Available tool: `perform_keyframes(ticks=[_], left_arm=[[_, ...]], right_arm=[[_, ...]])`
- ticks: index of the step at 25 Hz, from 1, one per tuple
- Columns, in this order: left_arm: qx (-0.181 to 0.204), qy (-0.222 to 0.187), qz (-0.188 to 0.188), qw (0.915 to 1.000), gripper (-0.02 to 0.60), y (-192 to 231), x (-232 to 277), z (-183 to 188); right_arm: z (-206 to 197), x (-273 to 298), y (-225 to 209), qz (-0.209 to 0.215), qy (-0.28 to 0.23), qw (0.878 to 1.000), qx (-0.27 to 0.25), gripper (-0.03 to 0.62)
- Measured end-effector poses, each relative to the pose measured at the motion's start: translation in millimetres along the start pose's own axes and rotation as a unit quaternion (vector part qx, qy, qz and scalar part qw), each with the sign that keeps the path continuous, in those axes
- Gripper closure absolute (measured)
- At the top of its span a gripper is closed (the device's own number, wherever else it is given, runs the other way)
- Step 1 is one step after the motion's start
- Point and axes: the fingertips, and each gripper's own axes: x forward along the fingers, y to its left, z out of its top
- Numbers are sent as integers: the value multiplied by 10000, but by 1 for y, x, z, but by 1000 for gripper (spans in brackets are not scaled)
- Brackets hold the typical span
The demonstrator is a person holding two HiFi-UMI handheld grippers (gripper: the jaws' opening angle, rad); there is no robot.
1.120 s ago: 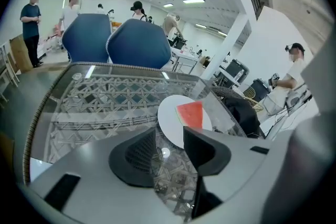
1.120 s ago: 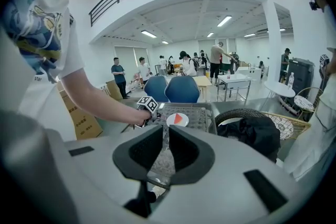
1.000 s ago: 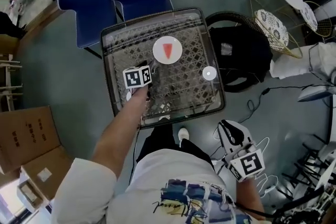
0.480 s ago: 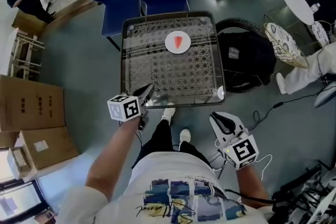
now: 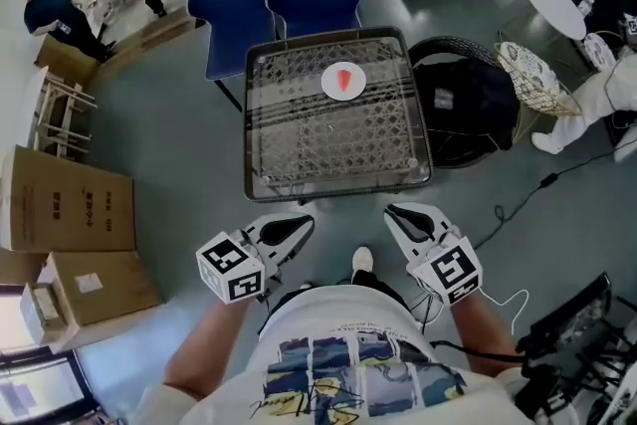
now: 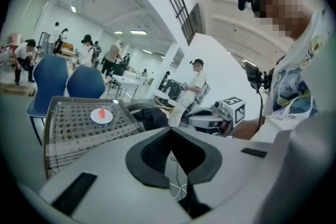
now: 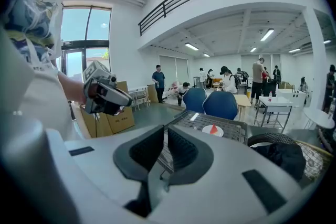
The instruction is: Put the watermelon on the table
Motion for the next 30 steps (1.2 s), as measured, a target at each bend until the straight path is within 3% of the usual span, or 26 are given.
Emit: perform_keyframes(ticks=[4, 8, 12, 22, 30], left_arm=[[182, -231, -338, 9990, 572, -36, -28, 1], [150, -235, -126, 9995, 572, -45, -65, -26], [60, -482, -190, 9986, 572, -49, -106, -40], [13, -470, -520, 9975, 572, -72, -191, -90], [82, -456, -514, 9976, 572, -82, -218, -112]], right_arm=[[9, 7, 30, 3, 32, 9999, -127, 563], [13, 11, 80, 23, 104, 9997, -207, 563], [21, 16, 126, -66, 176, 9989, -422, 568], [29, 16, 240, -167, 131, 9978, -627, 583], [21, 12, 286, -123, 135, 9974, -692, 583]])
